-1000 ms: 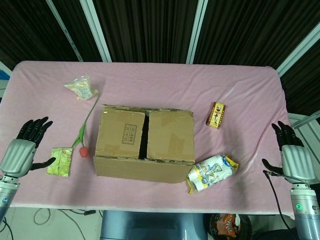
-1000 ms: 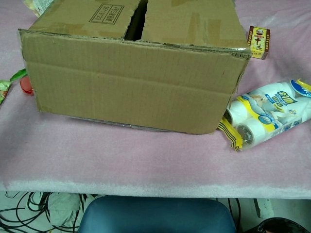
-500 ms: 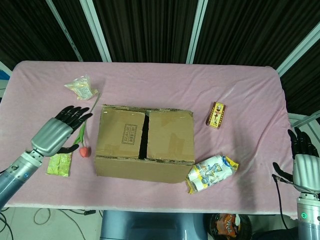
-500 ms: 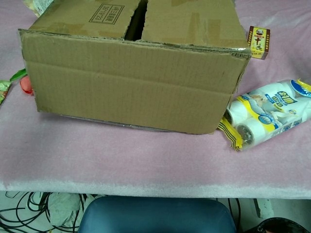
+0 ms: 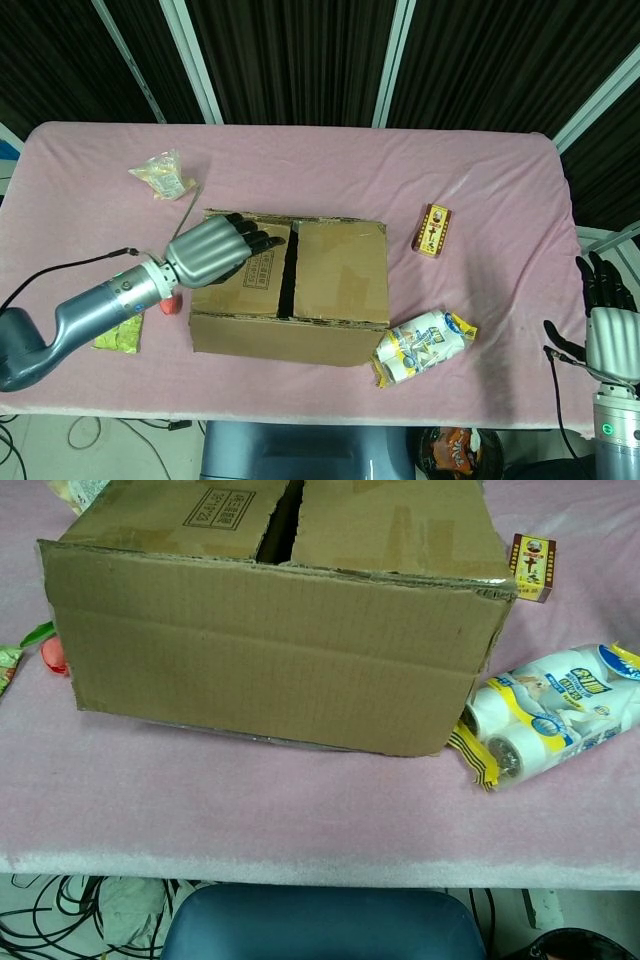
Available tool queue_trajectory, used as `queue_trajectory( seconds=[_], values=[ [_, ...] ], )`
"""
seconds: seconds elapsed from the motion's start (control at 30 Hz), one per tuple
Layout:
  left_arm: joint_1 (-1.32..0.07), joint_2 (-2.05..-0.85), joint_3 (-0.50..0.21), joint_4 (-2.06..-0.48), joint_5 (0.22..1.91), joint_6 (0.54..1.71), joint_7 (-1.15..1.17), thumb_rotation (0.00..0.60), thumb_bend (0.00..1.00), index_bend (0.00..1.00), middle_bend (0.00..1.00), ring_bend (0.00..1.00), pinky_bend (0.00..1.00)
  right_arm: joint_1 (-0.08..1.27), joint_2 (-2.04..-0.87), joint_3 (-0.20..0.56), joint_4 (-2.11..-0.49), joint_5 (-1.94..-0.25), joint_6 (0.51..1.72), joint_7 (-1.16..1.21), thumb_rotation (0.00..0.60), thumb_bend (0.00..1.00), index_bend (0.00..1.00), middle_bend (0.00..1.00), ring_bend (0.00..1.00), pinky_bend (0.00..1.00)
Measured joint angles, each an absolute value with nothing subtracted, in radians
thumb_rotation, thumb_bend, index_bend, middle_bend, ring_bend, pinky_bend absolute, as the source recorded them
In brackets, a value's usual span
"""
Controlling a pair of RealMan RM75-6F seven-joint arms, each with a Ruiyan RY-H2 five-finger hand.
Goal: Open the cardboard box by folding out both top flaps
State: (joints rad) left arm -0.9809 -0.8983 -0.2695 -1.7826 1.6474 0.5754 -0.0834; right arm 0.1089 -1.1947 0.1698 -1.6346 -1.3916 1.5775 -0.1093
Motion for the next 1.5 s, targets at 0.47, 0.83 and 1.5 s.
queue_trajectory(
  seconds=[0.47,0.83,1.5],
  values=[
    [-1.144,-1.069,-0.235,-1.681,1.633,0.417,-0.069,0.6,0.85,0.19,0.39,0.32,0.37,0.108,-1.2,0.166,-1.629,-1.402,1.566,-0.091,0.6,0.28,0.0,0.0,0.0,0.21],
    [-1.186,-1.147,-0.189,-1.634,1.602,0.389,-0.013,0.6,0.9,0.27,0.51,0.4,0.4,0.108,-1.197,0.168,-1.635,-1.402,1.559,-0.083,0.6,0.28,0.0,0.0,0.0,0.21],
    [-1.178,-1.031,-0.189,-1.673,1.574,0.471,-0.014,0.6,0.92,0.34,0.6,0.49,0.47,0.105,-1.197,0.168,-1.639,-1.409,1.559,-0.084,0.6,0.28,0.0,0.0,0.0,0.21]
  ],
)
